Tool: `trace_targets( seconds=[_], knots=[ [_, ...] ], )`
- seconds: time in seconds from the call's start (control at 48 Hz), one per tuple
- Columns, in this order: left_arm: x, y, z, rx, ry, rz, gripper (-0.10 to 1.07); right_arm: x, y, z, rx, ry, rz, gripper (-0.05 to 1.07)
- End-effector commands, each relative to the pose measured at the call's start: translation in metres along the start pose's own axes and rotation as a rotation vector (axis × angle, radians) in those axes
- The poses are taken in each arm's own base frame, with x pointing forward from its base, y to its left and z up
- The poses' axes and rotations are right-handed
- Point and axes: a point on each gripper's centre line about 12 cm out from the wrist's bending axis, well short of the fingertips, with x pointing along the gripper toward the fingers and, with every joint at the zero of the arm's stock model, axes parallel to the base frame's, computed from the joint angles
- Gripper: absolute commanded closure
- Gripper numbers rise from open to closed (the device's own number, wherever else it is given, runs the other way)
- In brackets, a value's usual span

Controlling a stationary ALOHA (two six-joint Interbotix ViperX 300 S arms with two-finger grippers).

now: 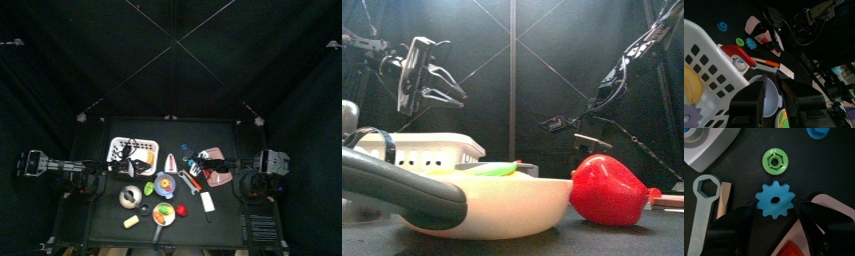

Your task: Place blue gear to left of plate

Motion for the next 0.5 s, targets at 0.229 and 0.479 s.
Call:
trace_targets(
  seconds=[0.229,0.479],
  knots=[
    [0.0003,-0.0057,0.007,0.021,-0.032,-0.026,0.32,-0.0153,0.0057,0.018,0.015,-0.057,0.019,0.13],
    [-0.0001,-0.0057,0.0073,0.03,-0.035,-0.029,0.32,-0.0159,0.0066,0.0181,0.037,-0.054,0.027,0.13]
  ],
)
